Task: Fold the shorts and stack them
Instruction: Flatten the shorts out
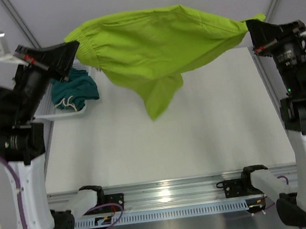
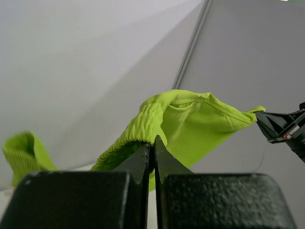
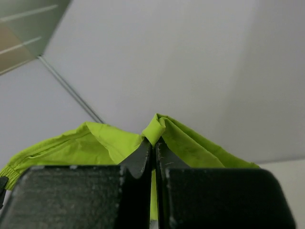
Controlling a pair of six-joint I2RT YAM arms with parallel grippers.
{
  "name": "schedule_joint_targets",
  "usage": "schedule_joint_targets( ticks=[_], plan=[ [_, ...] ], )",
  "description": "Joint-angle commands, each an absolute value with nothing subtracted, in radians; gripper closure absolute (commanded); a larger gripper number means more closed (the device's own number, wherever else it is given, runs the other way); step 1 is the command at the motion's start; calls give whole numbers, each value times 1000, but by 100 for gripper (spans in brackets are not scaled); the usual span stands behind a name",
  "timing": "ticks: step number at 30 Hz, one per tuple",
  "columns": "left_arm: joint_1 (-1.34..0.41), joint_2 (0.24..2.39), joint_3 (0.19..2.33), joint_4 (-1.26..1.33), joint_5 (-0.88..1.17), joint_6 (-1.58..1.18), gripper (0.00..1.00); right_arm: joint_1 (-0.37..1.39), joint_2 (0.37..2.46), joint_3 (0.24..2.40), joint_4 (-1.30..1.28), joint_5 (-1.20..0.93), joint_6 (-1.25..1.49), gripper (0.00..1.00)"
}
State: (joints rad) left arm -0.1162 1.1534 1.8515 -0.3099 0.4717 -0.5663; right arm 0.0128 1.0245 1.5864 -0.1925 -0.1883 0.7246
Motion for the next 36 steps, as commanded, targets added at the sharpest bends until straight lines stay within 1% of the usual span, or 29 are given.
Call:
schedule_joint_targets(
  ticks=[1, 2, 5, 12, 17, 21, 28, 32, 36],
  plan=[
    [-110, 982, 1717, -118, 454, -558, 100, 12, 916, 1494, -35, -219, 719, 100],
    [-110, 977, 1665, -114, 466, -564, 100, 11, 899, 1467, -37, -224, 729, 100],
    [-110, 945, 1644, -103, 497, -584, 100, 11, 882, 1482, -69, -238, 732, 100],
    [-110, 841, 1727, -245, 465, -540, 100, 11, 782, 1534, -237, -252, 718, 100],
    [-110, 738, 1782, -313, 460, -531, 100, 11, 666, 1558, -308, -255, 732, 100],
    [-110, 704, 1841, -347, 462, -528, 100, 11, 624, 1617, -345, -268, 733, 100],
    [-110, 716, 1852, -341, 462, -517, 100, 9, 637, 1649, -344, -268, 739, 100],
    [-110, 753, 1798, -296, 471, -526, 100, 9, 675, 1609, -321, -259, 742, 100],
    [-110, 784, 1701, -244, 472, -526, 100, 9, 716, 1559, -291, -249, 747, 100]
  ],
)
